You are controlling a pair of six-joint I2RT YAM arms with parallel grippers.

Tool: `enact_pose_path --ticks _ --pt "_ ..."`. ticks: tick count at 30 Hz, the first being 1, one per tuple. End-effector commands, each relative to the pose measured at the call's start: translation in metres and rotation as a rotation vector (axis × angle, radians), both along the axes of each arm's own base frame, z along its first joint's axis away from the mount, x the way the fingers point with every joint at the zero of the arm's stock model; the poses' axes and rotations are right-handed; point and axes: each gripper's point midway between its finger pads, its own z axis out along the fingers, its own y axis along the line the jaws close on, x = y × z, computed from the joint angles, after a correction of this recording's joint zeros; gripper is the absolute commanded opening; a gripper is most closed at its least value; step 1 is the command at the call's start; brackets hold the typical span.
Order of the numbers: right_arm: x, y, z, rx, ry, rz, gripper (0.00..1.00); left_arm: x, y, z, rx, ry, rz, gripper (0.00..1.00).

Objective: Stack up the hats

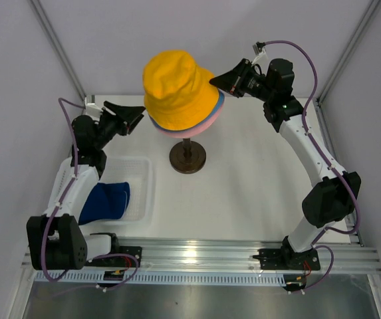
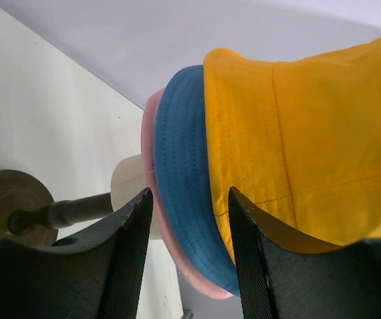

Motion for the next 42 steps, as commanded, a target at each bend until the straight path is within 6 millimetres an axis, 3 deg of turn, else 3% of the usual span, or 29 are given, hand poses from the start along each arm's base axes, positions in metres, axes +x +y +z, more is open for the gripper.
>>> enact_pose_path --ticks 1,17,26,29,30,33,34,35,37,42 --pt "-0.003 0.005 0.002 -0.015 -0.007 0.032 0.11 -0.005 -0.009 0.044 -0.061 -0.151 -0.083 0.53" --pt "0.000 0.006 -0.007 -0.030 0.014 0.035 0.09 0.011 -0.016 0.050 -0.118 -0.176 -0.122 0.51" --pt "0.001 0.011 -0.008 -0.040 0.011 0.046 0.06 0.016 -0.024 0.050 -0.138 -0.167 -0.172 0.26" --pt "0.001 0.012 -0.007 -0.044 0.010 0.051 0.05 0.017 -0.025 0.049 -0.136 -0.166 -0.179 0.15" --pt "0.001 0.012 -0.008 -0.045 0.010 0.051 0.05 0.017 -0.026 0.049 -0.132 -0.165 -0.180 0.05" --pt "0.002 0.010 -0.008 -0.050 0.010 0.042 0.05 0.022 -0.023 0.044 -0.096 -0.123 -0.148 0.01" --pt "0.002 0.010 -0.009 -0.051 0.012 0.042 0.05 0.026 -0.020 0.023 -0.059 -0.038 -0.118 0.01" --pt "0.003 0.010 -0.009 -0.051 0.013 0.039 0.05 0.025 -0.016 0.025 -0.030 -0.028 -0.087 0.01" --pt "0.003 0.010 -0.011 -0.057 0.013 0.036 0.04 0.026 -0.017 -0.002 0.051 0.071 -0.018 0.01" --pt "0.005 0.010 -0.018 -0.066 0.027 0.034 0.01 0.025 -0.017 -0.025 0.116 0.123 0.014 0.01"
